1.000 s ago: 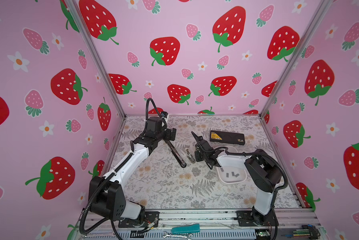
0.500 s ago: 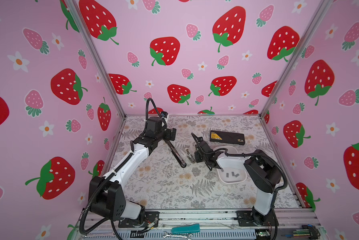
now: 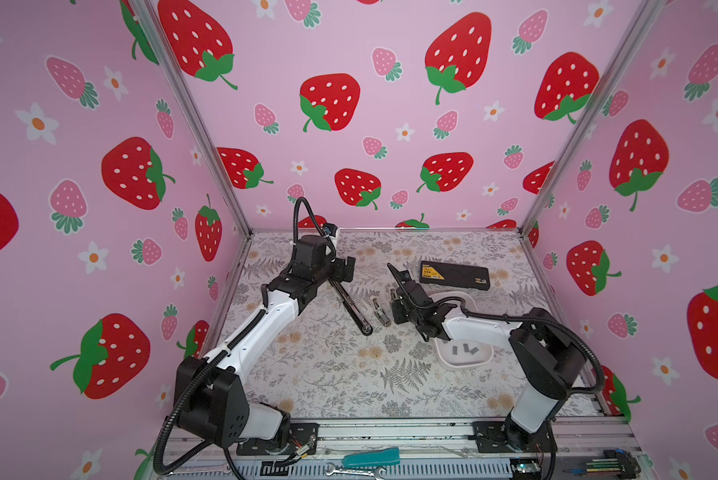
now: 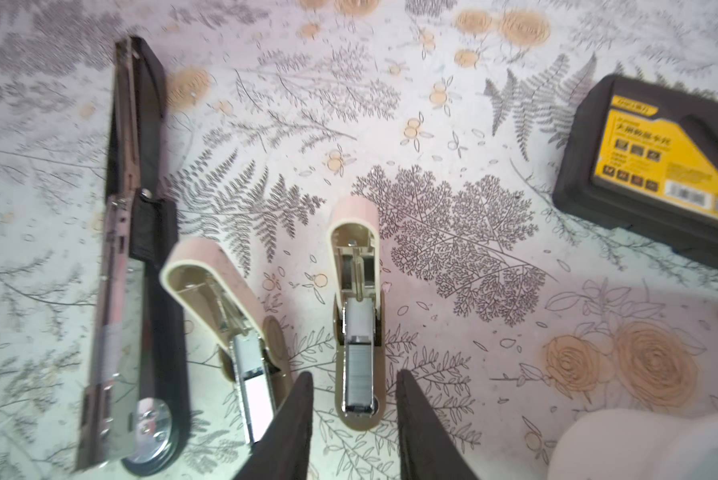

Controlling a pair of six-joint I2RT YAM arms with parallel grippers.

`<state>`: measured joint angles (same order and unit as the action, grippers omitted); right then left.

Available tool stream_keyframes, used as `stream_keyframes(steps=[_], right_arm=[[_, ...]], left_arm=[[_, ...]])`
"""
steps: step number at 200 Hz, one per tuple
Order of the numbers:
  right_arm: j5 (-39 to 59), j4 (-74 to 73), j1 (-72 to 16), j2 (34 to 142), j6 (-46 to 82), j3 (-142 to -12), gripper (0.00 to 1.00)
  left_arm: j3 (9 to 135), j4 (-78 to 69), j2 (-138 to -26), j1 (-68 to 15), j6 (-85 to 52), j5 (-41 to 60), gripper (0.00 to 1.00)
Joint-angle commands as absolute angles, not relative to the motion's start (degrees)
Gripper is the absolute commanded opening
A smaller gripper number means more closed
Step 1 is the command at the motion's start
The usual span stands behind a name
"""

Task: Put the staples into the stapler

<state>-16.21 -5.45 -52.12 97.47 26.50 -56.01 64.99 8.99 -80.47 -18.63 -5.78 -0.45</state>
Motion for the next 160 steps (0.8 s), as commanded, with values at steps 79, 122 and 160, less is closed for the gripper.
stream_keyframes(steps=[79,122,160], right_arm=[[-11.8,-15.4,-63.3,99.5,17.4,-55.7,0.57],[-12.3,-14.1,-63.5,107.2,18.4,-60.5,0.54],[-12.8,-13.6,-62.9,110.4,18.6,-62.4,0.46]], left_arm=[[46.1,-1.7,-73.0,-11.5,-31.8,-0.3,0.99],[38.3,-10.0,-72.1,-3.9,-35.1,13.4,0.99],[39.6,-9.6,-75.3,-3.8,-35.6,14.7,0.99]])
